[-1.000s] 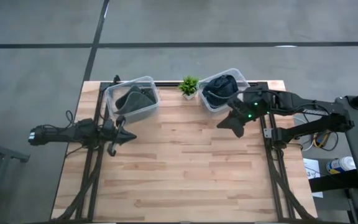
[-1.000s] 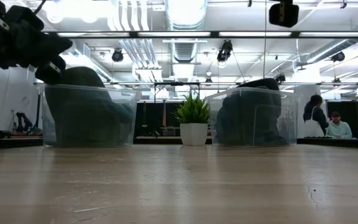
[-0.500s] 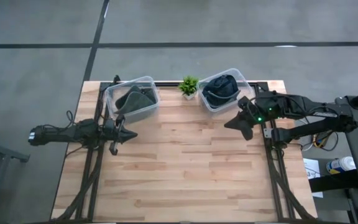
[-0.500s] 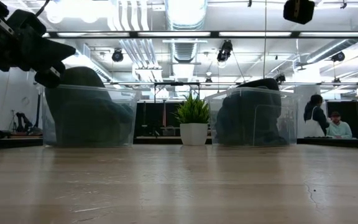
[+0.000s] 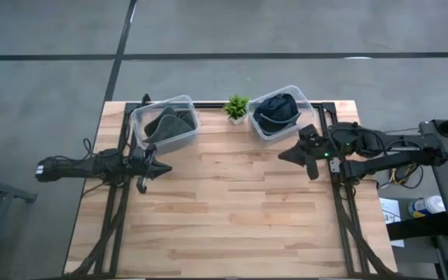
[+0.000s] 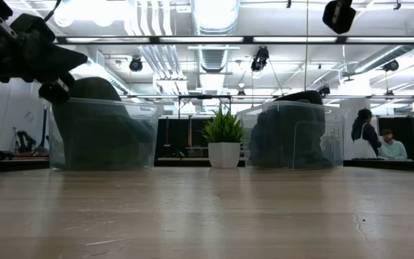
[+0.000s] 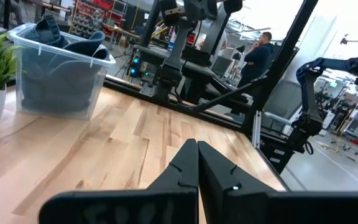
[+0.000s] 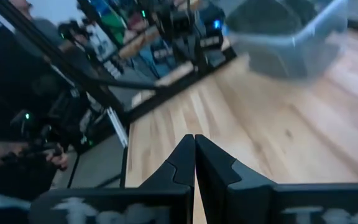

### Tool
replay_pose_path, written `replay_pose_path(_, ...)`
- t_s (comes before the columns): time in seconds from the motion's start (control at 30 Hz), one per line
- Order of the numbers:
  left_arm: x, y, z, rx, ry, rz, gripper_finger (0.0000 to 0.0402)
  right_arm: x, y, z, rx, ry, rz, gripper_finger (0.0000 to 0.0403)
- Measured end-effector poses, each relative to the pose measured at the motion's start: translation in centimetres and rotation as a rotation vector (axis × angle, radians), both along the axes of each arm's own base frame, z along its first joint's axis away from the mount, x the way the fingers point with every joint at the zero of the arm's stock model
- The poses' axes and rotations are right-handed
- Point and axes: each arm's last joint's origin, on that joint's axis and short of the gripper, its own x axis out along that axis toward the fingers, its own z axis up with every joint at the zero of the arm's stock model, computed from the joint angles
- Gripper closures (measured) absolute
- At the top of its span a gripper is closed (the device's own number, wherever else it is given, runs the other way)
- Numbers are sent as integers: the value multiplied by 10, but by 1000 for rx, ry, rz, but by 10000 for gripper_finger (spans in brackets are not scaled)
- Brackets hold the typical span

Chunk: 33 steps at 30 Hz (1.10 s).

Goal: Pick & Place hat
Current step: Return to Home Position

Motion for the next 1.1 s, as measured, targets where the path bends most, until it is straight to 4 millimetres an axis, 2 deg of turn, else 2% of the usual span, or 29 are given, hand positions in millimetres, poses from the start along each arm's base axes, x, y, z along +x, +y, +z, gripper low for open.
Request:
replay_pose_path(0.17,0,0,0,35,-1,1,401,-12,0,-11,-49,-79,-7,394)
replay_pose_path(0.43,0,0,3,35,-25,6,401,-45,-2,-21,-187,-253,-22,394)
replay_pose_path(0.87,0,0,3,35,-27,6,401,-84,-4,-74,-326,-698,-125,394)
replay_pose_path(1.0,0,0,3,35,-27,5,401,-91,-4,-94,-325,-760,-117,394)
replay_pose_path(1.1,0,0,3,36,-29,4,402,-90,-3,-101,-326,-806,-105,394)
